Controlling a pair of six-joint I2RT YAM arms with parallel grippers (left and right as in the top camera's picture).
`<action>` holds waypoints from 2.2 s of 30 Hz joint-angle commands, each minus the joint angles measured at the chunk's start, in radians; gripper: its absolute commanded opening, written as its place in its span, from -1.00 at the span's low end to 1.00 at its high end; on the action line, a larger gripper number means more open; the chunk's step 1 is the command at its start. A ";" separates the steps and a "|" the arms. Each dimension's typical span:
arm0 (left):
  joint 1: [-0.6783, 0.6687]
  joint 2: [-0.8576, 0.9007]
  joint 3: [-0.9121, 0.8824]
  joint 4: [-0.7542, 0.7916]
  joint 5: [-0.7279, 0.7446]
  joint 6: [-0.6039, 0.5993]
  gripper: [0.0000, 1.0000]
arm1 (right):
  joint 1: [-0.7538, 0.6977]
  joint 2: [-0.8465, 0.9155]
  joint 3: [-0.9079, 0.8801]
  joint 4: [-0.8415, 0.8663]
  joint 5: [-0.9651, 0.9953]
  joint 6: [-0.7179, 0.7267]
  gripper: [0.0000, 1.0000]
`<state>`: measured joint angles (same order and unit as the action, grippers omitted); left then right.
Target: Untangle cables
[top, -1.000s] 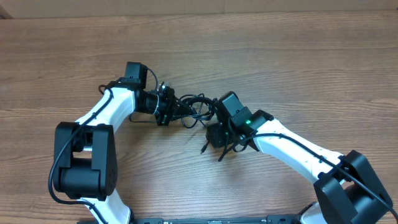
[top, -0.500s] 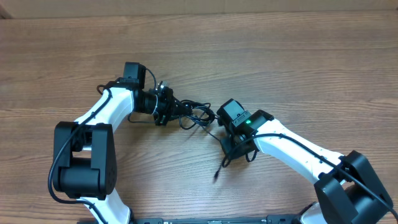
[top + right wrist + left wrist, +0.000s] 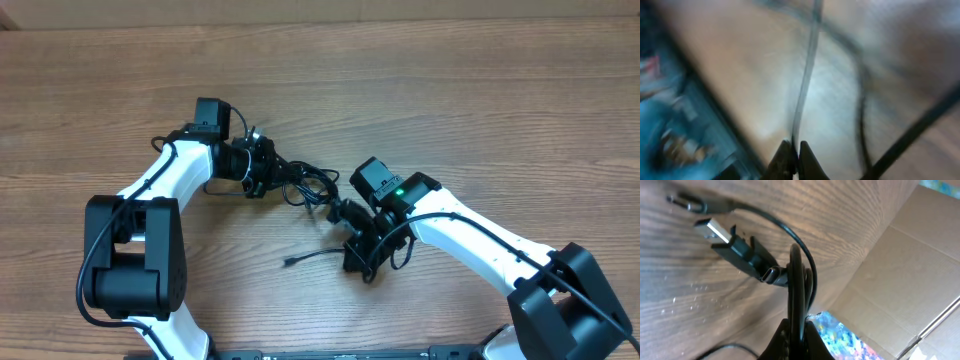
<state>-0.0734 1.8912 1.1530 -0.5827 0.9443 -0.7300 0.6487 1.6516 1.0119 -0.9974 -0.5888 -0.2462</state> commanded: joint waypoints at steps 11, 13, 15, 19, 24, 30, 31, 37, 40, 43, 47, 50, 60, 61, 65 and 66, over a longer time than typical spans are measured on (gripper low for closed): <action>0.013 0.005 0.019 0.033 -0.171 0.196 -0.92 | -0.037 -0.019 0.018 -0.085 -0.282 -0.256 -0.93; 0.013 0.005 0.019 0.024 -0.170 0.315 -0.92 | -0.067 -0.019 0.018 -0.053 -0.264 -0.165 -0.92; 0.013 0.005 0.019 0.010 -0.170 0.431 -0.91 | -0.101 -0.019 0.018 -0.024 -0.266 -0.099 -0.92; 0.013 0.005 0.019 -0.024 -0.171 0.580 -0.92 | -0.182 -0.019 0.018 0.015 -0.265 -0.014 -0.92; 0.013 0.005 0.019 -0.097 -0.296 0.618 -0.92 | -0.276 -0.019 0.018 0.066 -0.266 0.078 -0.93; 0.013 0.005 0.019 -0.161 -0.466 0.618 -0.66 | -0.312 -0.019 0.018 0.156 -0.265 0.207 -0.93; 0.013 0.005 0.019 -0.167 -0.485 0.616 -0.61 | -0.312 -0.019 0.018 0.171 -0.265 0.223 -0.93; 0.017 0.005 0.053 -0.223 -0.510 0.561 -0.21 | -0.311 -0.019 0.018 0.238 -0.206 0.338 -0.93; 0.017 0.005 0.149 -0.307 -0.507 0.558 -0.17 | -0.311 -0.019 0.018 0.260 -0.150 0.404 -0.93; 0.004 0.005 0.254 -0.388 -0.513 0.573 -0.10 | -0.311 -0.019 0.018 0.272 -0.110 0.441 -0.92; -0.037 0.005 0.318 -0.428 -0.591 0.541 0.12 | -0.311 -0.019 0.017 0.292 -0.053 0.489 -0.91; -0.078 0.005 0.298 -0.434 -0.676 0.515 0.11 | -0.311 -0.019 0.017 0.306 -0.025 0.512 -0.91; -0.175 0.006 0.103 -0.265 -0.807 0.460 0.03 | -0.311 -0.019 0.017 0.316 -0.025 0.512 -0.78; -0.175 0.006 0.090 -0.249 -0.806 0.460 -0.14 | -0.311 -0.019 0.016 0.315 -0.025 0.512 -0.78; -0.172 0.005 0.080 -0.236 -0.806 0.460 -0.91 | -0.311 -0.019 0.016 0.324 -0.017 0.512 -0.77; -0.172 0.005 0.081 -0.231 -0.806 0.465 -0.92 | -0.311 -0.019 0.016 0.334 -0.013 0.512 -0.70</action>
<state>-0.2481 1.8988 1.2404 -0.8257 0.1635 -0.2562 0.3401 1.6516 1.0119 -0.6819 -0.6193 0.2626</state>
